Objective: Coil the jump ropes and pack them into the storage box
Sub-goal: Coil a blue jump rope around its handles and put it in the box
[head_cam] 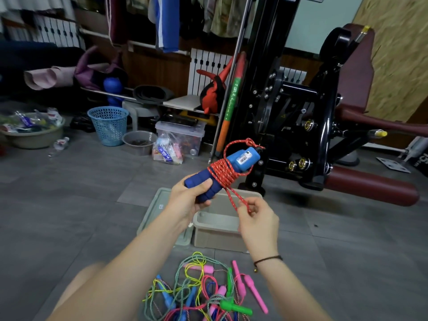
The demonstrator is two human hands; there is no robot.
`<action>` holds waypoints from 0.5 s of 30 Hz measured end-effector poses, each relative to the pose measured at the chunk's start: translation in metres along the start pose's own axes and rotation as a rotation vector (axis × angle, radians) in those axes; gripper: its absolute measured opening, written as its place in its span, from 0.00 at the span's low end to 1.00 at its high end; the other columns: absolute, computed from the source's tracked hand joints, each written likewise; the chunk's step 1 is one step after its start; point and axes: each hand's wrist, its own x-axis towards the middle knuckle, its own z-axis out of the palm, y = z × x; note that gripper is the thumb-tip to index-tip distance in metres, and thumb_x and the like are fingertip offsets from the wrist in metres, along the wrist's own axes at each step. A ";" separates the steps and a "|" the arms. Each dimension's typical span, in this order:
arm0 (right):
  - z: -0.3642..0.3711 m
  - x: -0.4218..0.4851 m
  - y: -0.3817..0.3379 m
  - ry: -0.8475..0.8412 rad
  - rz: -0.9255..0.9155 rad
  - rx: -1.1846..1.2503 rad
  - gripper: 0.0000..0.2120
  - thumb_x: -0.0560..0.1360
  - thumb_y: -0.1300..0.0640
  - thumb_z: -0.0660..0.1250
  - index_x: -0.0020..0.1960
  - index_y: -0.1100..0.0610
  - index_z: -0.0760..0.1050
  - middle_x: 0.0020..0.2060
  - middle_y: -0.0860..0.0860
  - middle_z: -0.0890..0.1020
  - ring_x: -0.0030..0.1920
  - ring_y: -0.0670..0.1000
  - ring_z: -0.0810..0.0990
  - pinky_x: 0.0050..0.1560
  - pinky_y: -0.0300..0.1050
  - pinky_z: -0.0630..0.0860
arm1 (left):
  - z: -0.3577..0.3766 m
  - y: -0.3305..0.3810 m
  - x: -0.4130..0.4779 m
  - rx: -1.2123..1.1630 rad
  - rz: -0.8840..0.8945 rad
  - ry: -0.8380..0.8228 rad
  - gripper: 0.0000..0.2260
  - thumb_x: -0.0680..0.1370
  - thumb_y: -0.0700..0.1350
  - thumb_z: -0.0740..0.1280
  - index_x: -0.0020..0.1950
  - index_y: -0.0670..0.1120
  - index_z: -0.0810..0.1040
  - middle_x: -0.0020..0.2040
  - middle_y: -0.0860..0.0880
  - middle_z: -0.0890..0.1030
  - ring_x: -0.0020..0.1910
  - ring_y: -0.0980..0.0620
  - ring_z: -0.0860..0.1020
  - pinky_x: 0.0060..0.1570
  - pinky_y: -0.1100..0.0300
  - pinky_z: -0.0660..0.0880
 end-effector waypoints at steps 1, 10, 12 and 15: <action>-0.001 -0.004 -0.001 0.030 -0.126 -0.077 0.05 0.71 0.64 0.67 0.39 0.55 0.76 0.28 0.43 0.76 0.29 0.46 0.75 0.36 0.32 0.70 | 0.001 -0.001 0.000 0.027 0.006 0.010 0.08 0.73 0.36 0.70 0.48 0.45 0.76 0.36 0.45 0.82 0.33 0.48 0.81 0.27 0.63 0.75; -0.011 -0.019 -0.016 -0.280 -0.243 -0.019 0.02 0.71 0.56 0.71 0.41 0.50 0.80 0.32 0.45 0.80 0.33 0.41 0.75 0.36 0.32 0.71 | 0.005 -0.011 0.001 0.651 0.275 0.109 0.18 0.65 0.53 0.75 0.47 0.47 0.73 0.40 0.45 0.82 0.39 0.46 0.81 0.39 0.52 0.78; -0.015 -0.020 -0.024 -0.345 -0.173 0.131 0.04 0.70 0.57 0.73 0.40 0.47 0.82 0.32 0.46 0.81 0.33 0.41 0.74 0.37 0.33 0.70 | 0.009 -0.015 -0.006 0.781 0.358 0.094 0.14 0.68 0.51 0.75 0.47 0.52 0.72 0.38 0.48 0.81 0.38 0.50 0.78 0.40 0.57 0.75; -0.018 -0.016 -0.025 -0.298 -0.296 0.076 0.06 0.70 0.55 0.73 0.41 0.44 0.84 0.34 0.45 0.80 0.40 0.43 0.74 0.43 0.34 0.69 | 0.013 -0.016 -0.012 0.723 0.377 -0.002 0.12 0.69 0.49 0.74 0.46 0.57 0.72 0.39 0.48 0.81 0.37 0.48 0.76 0.41 0.54 0.75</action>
